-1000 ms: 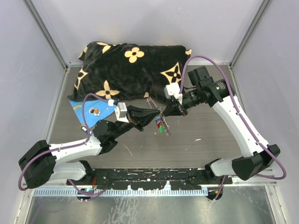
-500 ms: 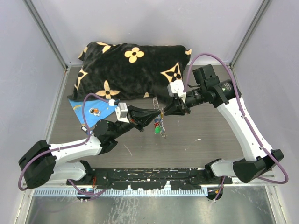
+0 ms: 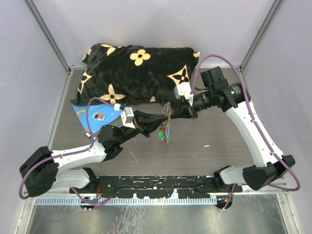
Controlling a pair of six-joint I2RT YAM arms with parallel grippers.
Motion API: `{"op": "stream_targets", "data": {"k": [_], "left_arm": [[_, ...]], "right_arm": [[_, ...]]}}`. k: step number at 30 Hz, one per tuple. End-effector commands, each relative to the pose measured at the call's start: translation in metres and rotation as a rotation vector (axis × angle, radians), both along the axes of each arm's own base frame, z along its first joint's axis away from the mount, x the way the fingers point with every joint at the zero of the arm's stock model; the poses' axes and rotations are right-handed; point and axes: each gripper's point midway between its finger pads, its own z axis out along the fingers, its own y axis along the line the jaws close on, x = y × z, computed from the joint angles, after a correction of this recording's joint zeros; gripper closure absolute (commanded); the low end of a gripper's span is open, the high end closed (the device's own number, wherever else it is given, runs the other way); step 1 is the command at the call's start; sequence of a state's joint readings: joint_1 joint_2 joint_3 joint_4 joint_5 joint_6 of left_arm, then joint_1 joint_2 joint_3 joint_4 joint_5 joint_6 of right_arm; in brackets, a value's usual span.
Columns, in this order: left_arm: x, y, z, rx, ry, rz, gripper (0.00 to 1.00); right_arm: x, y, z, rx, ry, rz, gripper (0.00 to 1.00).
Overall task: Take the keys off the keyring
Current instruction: Remove the key from the keyring.
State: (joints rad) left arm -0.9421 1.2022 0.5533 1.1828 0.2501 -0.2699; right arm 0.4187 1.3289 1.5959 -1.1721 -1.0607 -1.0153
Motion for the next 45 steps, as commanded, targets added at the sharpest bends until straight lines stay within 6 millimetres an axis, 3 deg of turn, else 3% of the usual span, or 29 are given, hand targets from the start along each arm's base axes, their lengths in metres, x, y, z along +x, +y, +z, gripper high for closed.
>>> {"op": "stream_targets", "data": {"k": [1,13,27,35,45], "left_arm": [[-0.006,0.010,0.047,-0.112,-0.094,0.006,1.00],[-0.004,0.010,0.049,-0.127,-0.098,0.013,1.00],[0.000,0.007,0.040,-0.096,-0.089,0.026,1.00],[0.000,0.011,0.038,-0.092,-0.094,0.038,1.00],[0.001,0.020,0.032,-0.078,-0.087,0.062,1.00]], "right_arm": [[0.000,0.003,0.016,0.043,-0.045,0.010,0.99],[-0.005,0.010,0.001,-0.002,-0.043,0.030,0.99],[-0.006,0.015,-0.003,-0.045,-0.065,0.021,0.99],[0.019,0.007,-0.002,-0.057,-0.056,-0.126,0.99],[0.024,-0.004,0.006,-0.024,-0.041,-0.158,0.99]]}}
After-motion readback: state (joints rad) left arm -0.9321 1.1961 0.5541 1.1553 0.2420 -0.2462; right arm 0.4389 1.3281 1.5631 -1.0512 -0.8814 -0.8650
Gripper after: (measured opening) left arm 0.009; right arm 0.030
